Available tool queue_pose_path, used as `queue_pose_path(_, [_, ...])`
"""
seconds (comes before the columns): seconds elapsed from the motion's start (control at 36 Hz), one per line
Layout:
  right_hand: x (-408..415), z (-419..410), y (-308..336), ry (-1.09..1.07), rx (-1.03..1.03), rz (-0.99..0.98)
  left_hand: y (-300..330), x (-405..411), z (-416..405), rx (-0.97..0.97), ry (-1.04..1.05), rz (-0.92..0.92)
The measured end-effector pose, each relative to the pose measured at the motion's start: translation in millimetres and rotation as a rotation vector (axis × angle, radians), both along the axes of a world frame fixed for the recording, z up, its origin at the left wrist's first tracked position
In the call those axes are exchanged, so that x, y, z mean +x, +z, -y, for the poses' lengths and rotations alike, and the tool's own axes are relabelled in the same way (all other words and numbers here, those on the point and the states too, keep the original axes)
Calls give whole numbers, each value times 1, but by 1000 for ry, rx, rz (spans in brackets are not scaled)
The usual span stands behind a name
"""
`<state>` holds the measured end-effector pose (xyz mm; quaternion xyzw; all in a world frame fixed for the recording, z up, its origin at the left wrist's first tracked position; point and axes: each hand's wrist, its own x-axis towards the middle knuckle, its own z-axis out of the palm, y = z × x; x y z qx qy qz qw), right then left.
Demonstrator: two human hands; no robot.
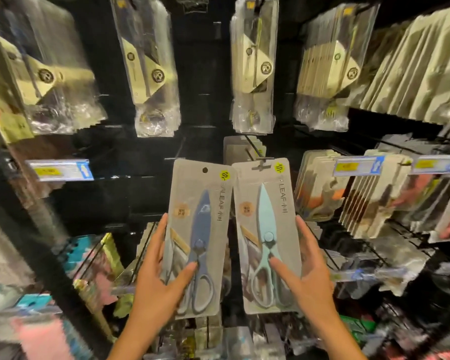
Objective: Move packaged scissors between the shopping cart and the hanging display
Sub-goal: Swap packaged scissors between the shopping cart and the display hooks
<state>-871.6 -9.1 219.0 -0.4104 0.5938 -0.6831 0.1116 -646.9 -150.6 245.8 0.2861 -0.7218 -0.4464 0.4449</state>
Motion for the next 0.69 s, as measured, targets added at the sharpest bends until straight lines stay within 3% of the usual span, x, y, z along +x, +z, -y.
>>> queue_pose_path(0.69, [-17, 13, -5, 57, 10, 83, 7, -10, -16, -22, 90, 27])
